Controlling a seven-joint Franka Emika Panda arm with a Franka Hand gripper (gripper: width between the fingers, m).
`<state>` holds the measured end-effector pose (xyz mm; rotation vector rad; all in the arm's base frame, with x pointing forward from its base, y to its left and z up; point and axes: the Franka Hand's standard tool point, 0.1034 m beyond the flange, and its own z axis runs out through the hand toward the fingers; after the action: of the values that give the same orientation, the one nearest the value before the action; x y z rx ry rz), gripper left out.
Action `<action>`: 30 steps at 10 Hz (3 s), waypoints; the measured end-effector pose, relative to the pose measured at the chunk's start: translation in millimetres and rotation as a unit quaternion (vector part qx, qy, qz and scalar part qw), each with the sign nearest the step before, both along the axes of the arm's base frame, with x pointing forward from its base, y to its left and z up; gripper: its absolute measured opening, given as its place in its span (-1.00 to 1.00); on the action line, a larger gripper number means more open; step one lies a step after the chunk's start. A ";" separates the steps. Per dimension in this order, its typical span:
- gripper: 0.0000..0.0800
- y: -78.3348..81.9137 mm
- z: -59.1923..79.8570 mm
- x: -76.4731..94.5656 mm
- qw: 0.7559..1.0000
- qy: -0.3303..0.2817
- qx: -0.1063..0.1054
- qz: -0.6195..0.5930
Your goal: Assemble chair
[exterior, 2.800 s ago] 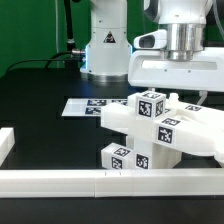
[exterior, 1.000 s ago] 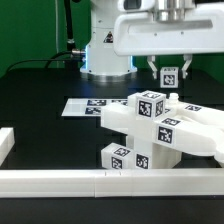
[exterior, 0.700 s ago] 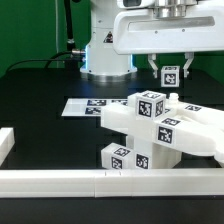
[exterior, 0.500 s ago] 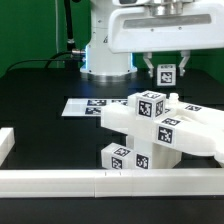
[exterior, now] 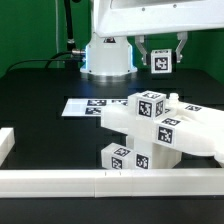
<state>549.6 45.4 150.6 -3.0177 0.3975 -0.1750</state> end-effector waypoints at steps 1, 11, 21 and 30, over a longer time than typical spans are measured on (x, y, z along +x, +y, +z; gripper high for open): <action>-0.29 -0.8 -5.9 1.6 1.000 0.004 -0.011 0.017; -0.29 12.3 -26.7 30.4 0.999 -0.001 -0.030 0.034; -0.29 14.7 -34.9 32.8 0.999 -0.009 -0.035 0.034; -0.29 15.3 -34.7 33.3 0.999 -0.010 -0.033 0.023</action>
Offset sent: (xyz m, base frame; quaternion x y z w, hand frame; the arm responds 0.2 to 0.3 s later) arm 0.0354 0.0183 -0.0135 -0.0111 0.0110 -0.0323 0.9994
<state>582.9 60.7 115.9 -3.0842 0.3266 -0.2197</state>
